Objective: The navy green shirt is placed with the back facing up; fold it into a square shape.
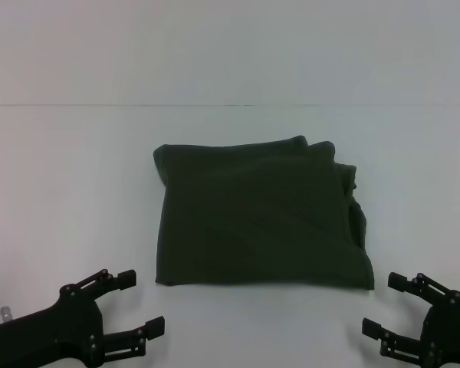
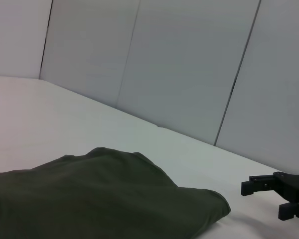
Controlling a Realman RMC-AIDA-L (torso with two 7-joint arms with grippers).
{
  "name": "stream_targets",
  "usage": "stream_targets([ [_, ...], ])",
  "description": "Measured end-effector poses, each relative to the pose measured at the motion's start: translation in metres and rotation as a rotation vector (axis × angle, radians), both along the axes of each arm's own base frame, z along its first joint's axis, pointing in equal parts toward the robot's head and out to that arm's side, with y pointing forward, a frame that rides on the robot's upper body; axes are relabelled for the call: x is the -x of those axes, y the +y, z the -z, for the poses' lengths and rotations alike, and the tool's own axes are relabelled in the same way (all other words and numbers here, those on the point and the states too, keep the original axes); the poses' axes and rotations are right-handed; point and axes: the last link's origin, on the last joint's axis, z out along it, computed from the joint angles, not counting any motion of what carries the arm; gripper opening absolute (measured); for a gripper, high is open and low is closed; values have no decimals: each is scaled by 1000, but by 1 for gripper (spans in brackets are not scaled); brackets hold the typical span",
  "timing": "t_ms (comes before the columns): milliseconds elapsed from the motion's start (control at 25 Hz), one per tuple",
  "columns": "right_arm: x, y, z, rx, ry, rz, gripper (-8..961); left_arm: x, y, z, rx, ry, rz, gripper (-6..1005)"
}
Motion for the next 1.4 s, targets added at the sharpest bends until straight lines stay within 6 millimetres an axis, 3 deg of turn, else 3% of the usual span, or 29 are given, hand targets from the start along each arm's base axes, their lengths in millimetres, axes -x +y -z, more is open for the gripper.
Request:
stream_targets([
  [1400,4,-1,-2,-4,26,-15,929,-2,-1,0,6,-9,9,947],
])
